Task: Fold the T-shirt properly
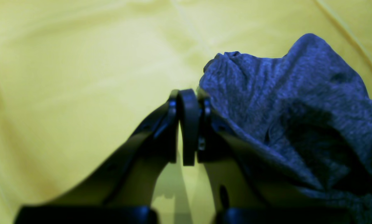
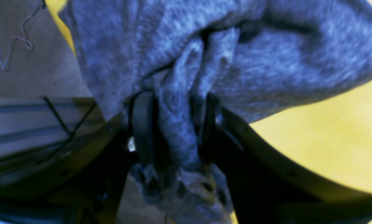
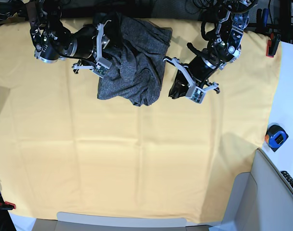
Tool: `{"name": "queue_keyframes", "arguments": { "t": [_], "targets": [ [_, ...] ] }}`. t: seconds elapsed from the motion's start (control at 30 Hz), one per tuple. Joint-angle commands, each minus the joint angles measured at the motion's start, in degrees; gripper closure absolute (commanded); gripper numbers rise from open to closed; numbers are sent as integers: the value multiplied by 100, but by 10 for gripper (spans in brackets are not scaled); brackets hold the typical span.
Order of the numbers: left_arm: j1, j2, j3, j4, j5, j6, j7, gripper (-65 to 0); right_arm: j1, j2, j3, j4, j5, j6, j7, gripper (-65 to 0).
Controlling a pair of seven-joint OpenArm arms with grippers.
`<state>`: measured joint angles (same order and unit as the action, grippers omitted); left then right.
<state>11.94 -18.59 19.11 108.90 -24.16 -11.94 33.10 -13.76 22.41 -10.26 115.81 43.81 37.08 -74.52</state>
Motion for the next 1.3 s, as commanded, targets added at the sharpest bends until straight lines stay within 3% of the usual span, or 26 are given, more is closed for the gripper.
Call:
{"name": "queue_keyframes", "arguments": {
  "t": [0.0, 0.57, 0.73, 0.8, 0.97, 1.27],
  "targets": [
    [-38, -27, -17, 86, -32, 3, -141, 0, -9, 93, 20, 151, 168, 33, 81, -228],
    [-38, -27, -17, 6, -32, 3, -141, 0, -53, 532, 46, 186, 889, 6, 371, -233],
    [-38, -27, -17, -117, -41, 3, -141, 0, -141, 585, 424, 186, 995, 6, 380, -237],
    [32, -27, -17, -117, -41, 3, -141, 0, -220, 638, 529, 186, 995, -3, 441, -282],
    [23, -18, -17, -117, -41, 3, -141, 0, -255, 655, 573, 177, 995, 15, 468, -473],
    [49, 184, -43, -117, -32, 12, -79, 0, -404, 673, 573, 151, 968, 33, 459, -481]
  ]
}}
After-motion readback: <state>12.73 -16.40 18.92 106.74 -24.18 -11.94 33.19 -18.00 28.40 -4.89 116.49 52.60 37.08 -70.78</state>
